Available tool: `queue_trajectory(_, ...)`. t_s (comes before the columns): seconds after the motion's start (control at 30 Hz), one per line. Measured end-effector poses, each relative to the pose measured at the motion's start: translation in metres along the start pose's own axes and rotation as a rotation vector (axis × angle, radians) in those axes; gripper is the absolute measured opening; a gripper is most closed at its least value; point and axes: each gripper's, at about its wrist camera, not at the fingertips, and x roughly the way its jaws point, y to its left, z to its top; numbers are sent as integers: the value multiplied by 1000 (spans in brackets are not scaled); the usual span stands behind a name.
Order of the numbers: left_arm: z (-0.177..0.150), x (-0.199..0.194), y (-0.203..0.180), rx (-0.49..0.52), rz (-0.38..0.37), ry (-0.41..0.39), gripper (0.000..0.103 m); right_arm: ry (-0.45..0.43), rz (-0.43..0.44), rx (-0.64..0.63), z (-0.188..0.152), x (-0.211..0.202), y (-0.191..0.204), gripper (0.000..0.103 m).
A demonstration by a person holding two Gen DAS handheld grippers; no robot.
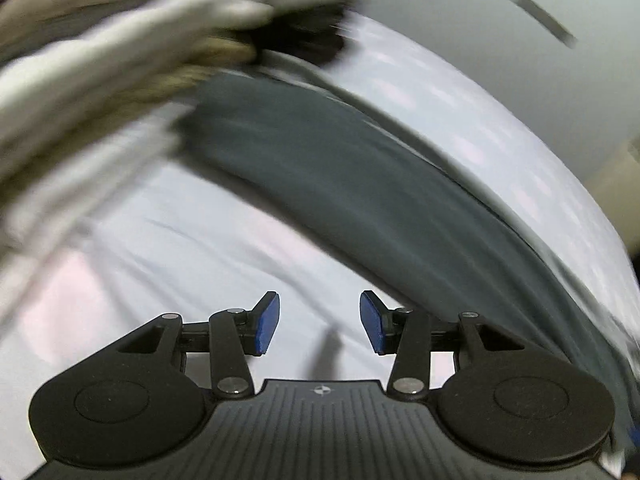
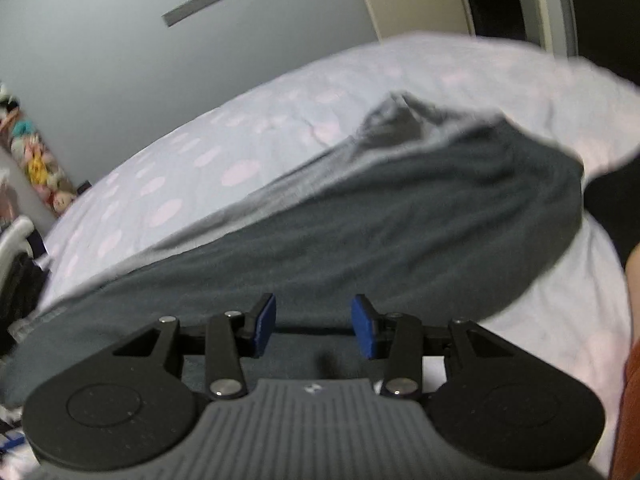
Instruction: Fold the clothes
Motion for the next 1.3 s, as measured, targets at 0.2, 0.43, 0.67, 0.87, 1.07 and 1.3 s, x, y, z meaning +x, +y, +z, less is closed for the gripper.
queue_trajectory(0.2,34,21,43,-124,56,-41,52,-106,-19,-173,-8,2,31,46)
queue_trajectory(0.43,59,51,43,-114,140,-113,52,-144,1,-265,-15,8,46,46)
queue_trajectory(0.67,77,77,27,-42,244,-186,50,-140,11,-268,-15,9,47,46)
queue_trajectory(0.87,72,61,35,-145,131,-206,45,-133,5,-234,-10,7,42,46)
queue_trajectory(1.07,55,31,47,-199,29,-212,57,-139,17,-232,-9,6,42,46)
queue_trajectory(1.3,53,36,56,-326,-40,-180,69,-147,28,-245,-11,4,44,46)
